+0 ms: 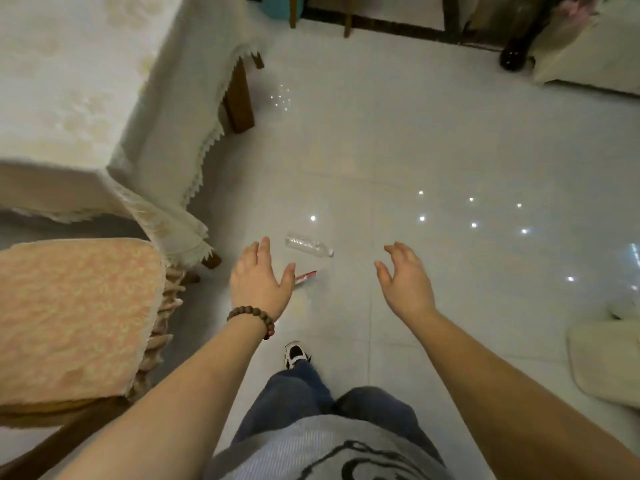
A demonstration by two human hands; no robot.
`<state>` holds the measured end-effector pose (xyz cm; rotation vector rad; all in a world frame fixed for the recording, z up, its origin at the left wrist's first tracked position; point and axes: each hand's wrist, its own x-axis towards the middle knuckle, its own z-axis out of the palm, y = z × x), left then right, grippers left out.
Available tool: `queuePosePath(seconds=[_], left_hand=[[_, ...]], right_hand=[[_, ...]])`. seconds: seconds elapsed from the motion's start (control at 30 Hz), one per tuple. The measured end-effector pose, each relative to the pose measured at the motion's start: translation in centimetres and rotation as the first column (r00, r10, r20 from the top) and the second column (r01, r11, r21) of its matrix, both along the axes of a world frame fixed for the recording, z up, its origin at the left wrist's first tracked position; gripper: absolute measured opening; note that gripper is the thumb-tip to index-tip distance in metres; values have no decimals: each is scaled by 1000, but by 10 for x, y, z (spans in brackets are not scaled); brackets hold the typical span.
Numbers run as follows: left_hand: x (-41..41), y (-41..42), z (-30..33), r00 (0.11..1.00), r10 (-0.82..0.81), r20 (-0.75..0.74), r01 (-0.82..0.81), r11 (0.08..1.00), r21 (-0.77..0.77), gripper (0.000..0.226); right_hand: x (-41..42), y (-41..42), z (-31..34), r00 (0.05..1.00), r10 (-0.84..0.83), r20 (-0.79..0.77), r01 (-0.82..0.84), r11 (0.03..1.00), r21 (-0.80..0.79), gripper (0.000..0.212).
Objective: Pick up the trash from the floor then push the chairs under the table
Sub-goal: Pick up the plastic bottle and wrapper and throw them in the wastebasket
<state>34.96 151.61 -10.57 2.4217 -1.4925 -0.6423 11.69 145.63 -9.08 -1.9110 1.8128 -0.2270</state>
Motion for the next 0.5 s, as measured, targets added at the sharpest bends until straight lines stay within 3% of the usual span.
queuePosePath(seconds=[0.3,0.5], left_hand=[[-25,-78,-8,953,301,6,-301,951,69,68],[-77,-114,-35,792,608,44,-609,786,105,67]], right_hand=[[11,-153,-26,943,332,29,-333,940,75,43],[14,-243,-61,746,665,40,-660,729,181,44]])
